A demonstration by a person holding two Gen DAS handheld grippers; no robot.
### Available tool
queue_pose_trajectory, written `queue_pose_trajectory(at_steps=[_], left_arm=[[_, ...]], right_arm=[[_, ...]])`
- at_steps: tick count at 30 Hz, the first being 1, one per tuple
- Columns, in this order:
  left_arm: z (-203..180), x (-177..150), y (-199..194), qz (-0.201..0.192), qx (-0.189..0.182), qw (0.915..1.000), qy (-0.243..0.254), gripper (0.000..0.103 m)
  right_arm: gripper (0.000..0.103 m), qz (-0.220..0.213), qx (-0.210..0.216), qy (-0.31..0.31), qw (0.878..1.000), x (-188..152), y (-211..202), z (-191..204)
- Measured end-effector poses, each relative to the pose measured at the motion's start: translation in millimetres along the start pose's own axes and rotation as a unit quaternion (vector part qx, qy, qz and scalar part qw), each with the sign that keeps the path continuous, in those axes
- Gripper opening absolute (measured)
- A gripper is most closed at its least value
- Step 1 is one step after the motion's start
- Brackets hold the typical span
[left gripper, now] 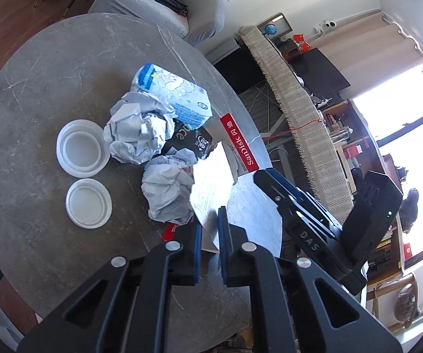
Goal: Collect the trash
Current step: 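Grasp the red SanDisk card with the left gripper while the right grasps torn white cardboard, then carry both held packaging pieces over the green trash bin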
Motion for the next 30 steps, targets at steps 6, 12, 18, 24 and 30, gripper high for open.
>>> queue_pose_trajectory(at_steps=[6, 12, 18, 24, 30], left_arm=[[-9, -6, -4, 0.003, -0.016, 0.9998, 0.013, 0.002], [-18, -10, -9, 0.008, -0.021, 0.9994, 0.026, 0.001], [-20, -11, -13, 0.008, -0.025, 0.9989, 0.039, 0.001], [-32, -17, -14, 0.011, -0.038, 0.9978, 0.054, 0.001], [-41, -22, -12, 0.017, -0.047, 0.9963, 0.069, 0.001]], right_arm=[[0.023, 0.003, 0.006, 0.011, 1.000, 3, 12, -2], [0.014, 0.009, 0.002, 0.018, 1.000, 8, 19, -4], [0.000, 0.014, -0.031, 0.002, 0.999, 12, 20, -6], [0.000, 0.015, -0.084, -0.046, 0.995, 20, 5, -8], [0.000, 0.035, -0.160, -0.114, 0.980, 22, -9, -15]])
Point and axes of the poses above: each gripper's, at about its wrist camera, not at the fingertips, and y roughly the way its jaws point, z to its left, x to its top, the point moved 10 cm from there along y, roughly the way its jaws point, and after that the axes turned 12 degrees about -y, right-handed, at the moved point
